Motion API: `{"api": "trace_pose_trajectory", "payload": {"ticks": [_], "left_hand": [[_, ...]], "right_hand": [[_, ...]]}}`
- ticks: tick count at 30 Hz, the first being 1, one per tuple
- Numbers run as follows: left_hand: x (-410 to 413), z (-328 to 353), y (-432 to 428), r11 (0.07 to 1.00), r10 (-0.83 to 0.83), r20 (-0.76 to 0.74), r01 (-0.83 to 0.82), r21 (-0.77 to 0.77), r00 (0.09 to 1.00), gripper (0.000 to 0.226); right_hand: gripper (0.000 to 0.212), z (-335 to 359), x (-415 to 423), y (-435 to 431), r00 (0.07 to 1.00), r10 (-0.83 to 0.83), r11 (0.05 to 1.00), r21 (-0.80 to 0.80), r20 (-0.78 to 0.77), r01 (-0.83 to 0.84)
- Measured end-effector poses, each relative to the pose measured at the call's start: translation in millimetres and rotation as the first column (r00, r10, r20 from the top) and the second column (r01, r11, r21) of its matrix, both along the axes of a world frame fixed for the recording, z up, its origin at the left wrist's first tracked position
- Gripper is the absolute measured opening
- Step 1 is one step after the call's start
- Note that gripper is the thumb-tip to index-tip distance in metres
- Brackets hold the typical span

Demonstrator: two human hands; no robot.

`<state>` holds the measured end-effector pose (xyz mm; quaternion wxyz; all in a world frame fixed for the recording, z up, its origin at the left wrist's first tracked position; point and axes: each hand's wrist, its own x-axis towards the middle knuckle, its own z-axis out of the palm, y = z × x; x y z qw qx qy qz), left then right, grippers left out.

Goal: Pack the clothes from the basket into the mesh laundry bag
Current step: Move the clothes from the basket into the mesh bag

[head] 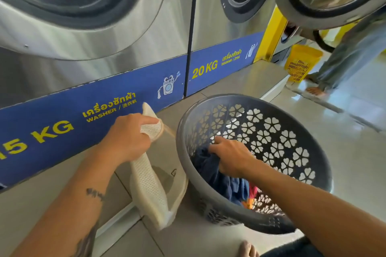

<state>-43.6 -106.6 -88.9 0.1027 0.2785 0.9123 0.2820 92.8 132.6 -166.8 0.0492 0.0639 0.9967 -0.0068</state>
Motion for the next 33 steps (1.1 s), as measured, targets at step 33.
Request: {"api": "trace_pose_trajectory", "payload": {"ticks": [33], "left_hand": [[10, 10, -11, 0.986, 0.043, -0.007, -0.042, 0.16, 0.999, 0.06]], "right_hand": [[0.045, 45, 7, -68, 0.988, -0.134, 0.877, -0.474, -0.078, 0.082]]}}
